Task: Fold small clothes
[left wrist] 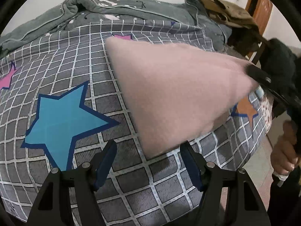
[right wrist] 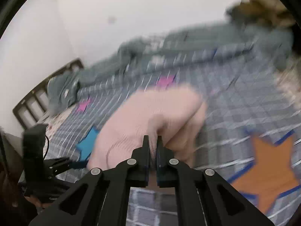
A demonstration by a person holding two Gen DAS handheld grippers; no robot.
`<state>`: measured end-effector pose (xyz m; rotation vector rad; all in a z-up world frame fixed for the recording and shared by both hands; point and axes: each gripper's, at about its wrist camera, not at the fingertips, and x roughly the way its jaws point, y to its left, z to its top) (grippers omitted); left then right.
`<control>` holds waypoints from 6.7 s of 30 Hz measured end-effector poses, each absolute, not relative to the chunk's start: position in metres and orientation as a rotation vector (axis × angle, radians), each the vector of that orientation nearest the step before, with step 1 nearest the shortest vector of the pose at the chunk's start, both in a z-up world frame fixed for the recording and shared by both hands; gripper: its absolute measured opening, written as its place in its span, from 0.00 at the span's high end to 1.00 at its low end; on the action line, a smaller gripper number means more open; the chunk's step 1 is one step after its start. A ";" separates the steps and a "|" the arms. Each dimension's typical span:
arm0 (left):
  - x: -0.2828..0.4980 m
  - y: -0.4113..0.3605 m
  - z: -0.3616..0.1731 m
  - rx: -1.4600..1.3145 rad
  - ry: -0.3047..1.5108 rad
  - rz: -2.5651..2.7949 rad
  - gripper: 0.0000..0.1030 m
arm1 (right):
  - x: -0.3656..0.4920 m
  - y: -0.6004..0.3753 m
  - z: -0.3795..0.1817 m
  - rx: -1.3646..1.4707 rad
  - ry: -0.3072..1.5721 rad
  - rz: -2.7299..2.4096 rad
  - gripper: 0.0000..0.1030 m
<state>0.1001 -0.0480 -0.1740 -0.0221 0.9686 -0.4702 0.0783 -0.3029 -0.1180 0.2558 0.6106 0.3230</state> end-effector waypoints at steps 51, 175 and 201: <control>0.093 -0.010 -0.164 -0.165 0.960 -0.483 0.57 | 0.091 -0.303 -0.138 0.305 0.691 0.355 0.52; 0.144 0.054 -0.156 -0.017 0.863 -0.316 0.40 | 0.154 -0.180 -0.154 0.138 0.749 0.476 0.53; 0.142 0.064 -0.176 -0.111 0.880 -0.275 0.73 | 0.154 -0.186 -0.203 0.312 0.871 0.594 0.89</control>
